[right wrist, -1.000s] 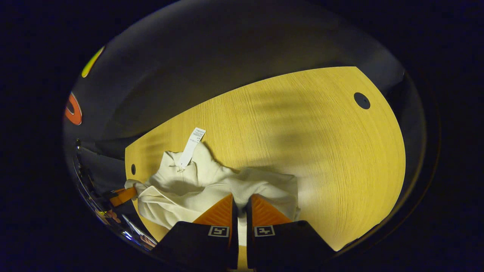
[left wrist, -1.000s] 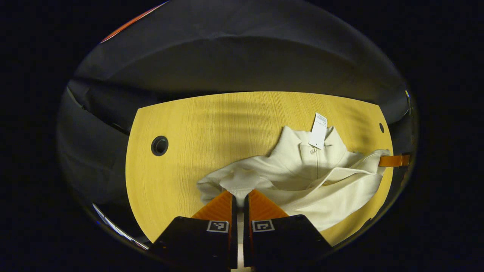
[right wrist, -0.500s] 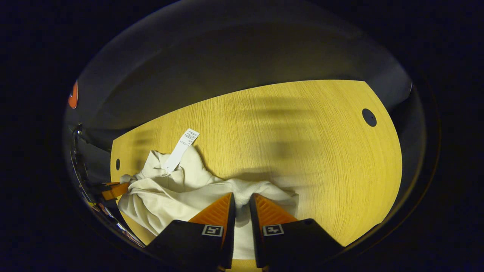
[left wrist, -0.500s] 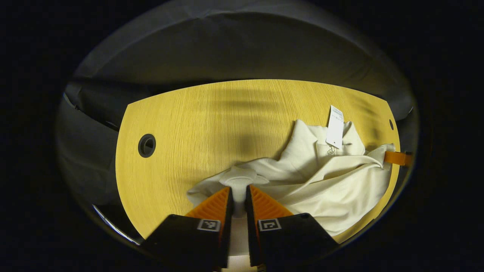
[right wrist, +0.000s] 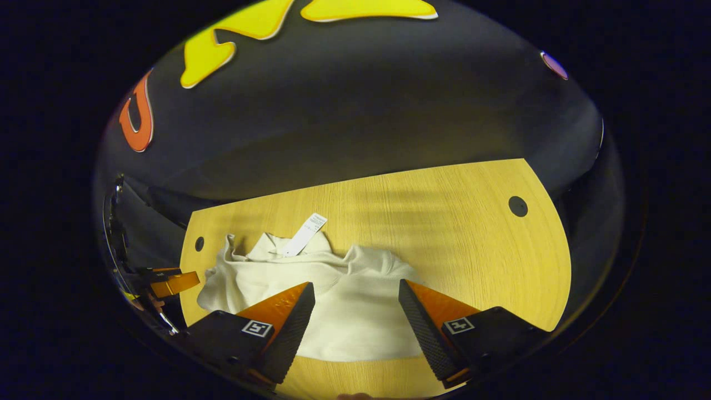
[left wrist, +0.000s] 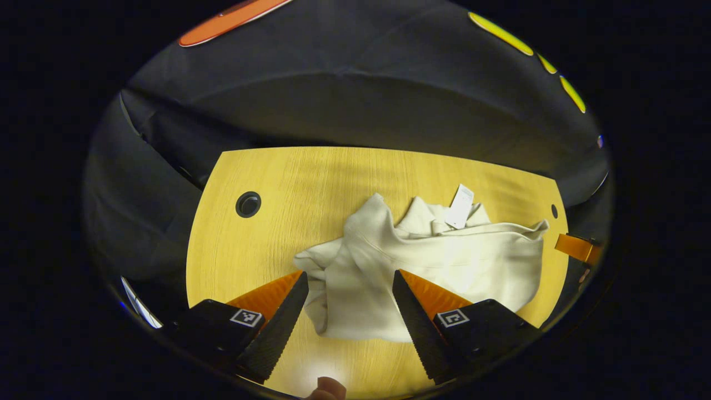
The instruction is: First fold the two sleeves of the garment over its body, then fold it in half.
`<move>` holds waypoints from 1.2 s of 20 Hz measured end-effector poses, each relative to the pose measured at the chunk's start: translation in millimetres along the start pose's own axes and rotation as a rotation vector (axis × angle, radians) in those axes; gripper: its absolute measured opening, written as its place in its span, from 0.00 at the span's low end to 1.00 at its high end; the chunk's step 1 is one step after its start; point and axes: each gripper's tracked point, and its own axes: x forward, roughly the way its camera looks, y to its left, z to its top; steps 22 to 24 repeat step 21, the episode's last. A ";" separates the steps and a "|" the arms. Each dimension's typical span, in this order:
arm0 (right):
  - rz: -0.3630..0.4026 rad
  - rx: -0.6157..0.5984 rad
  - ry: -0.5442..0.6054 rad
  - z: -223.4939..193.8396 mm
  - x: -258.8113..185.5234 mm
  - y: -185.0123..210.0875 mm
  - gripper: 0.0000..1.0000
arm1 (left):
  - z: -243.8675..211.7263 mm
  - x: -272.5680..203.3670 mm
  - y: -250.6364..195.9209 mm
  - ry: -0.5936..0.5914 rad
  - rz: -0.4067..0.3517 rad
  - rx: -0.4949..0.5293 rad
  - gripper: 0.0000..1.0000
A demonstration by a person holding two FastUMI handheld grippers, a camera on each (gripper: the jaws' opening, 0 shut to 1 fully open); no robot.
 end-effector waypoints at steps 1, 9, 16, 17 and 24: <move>-0.008 -0.036 -0.041 0.6 -23.1 2.0 0.96 | 0.8 -22.9 3.9 -0.045 0.018 0.020 0.98; -0.023 -0.191 -0.620 0.0 -245.3 28.8 0.96 | -10.3 -240.2 -13.9 -0.551 0.106 0.031 0.98; -0.062 -0.241 -1.041 -73.8 -408.7 38.9 0.94 | -66.1 -432.4 -30.1 -1.049 0.066 -0.046 0.97; -0.043 -0.248 -1.052 -79.5 -410.6 42.5 0.94 | -70.8 -445.2 -32.1 -1.074 0.067 -0.037 0.97; -0.005 -0.257 -1.043 -87.5 -415.8 49.2 0.92 | -84.4 -443.6 -30.7 -1.048 0.072 -0.072 0.97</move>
